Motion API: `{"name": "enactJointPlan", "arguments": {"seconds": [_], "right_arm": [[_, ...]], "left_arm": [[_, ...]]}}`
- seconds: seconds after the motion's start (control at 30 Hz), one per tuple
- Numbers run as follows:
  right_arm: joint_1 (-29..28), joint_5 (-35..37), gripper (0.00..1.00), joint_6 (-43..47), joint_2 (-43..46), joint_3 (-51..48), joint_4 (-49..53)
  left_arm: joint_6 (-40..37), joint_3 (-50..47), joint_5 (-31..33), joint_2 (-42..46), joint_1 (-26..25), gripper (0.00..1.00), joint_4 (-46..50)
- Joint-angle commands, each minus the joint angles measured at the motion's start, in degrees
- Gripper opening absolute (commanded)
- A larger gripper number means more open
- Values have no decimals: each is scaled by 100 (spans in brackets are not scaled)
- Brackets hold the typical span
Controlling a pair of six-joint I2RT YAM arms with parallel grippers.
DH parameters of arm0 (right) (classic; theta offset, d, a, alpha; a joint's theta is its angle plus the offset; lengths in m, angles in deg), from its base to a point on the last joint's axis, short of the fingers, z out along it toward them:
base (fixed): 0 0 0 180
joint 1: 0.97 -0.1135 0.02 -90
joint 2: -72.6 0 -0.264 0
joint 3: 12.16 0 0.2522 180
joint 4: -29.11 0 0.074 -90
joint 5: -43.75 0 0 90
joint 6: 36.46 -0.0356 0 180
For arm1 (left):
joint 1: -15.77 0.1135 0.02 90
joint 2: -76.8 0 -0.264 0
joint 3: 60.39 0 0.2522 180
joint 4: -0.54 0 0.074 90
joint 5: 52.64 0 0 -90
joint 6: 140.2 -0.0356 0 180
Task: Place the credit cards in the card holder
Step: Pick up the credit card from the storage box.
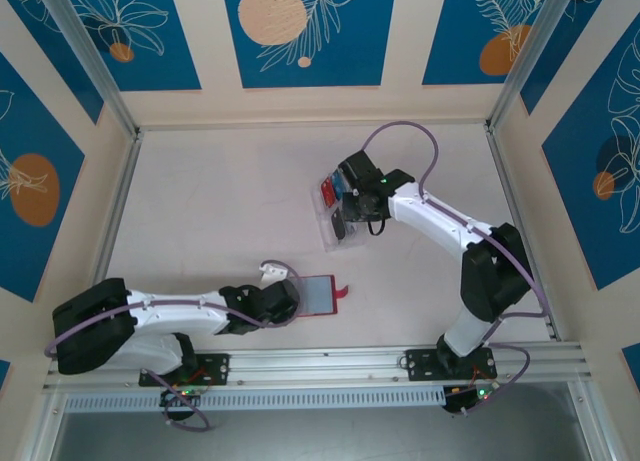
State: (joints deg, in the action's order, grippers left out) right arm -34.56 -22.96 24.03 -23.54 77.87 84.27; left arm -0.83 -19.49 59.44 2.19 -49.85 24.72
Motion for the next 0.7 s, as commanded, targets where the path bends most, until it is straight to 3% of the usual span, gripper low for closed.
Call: {"name": "enactJointPlan", "arguments": {"seconds": [0.0,0.67], "right_arm": [[44,52,38,172,-173,270,135],[-113,106,28,376,-796,685,155]], "left_arm": [[47,-175,-203,-144,50,47,-29],[82,-231,-349,-379,48,46,-332]]}}
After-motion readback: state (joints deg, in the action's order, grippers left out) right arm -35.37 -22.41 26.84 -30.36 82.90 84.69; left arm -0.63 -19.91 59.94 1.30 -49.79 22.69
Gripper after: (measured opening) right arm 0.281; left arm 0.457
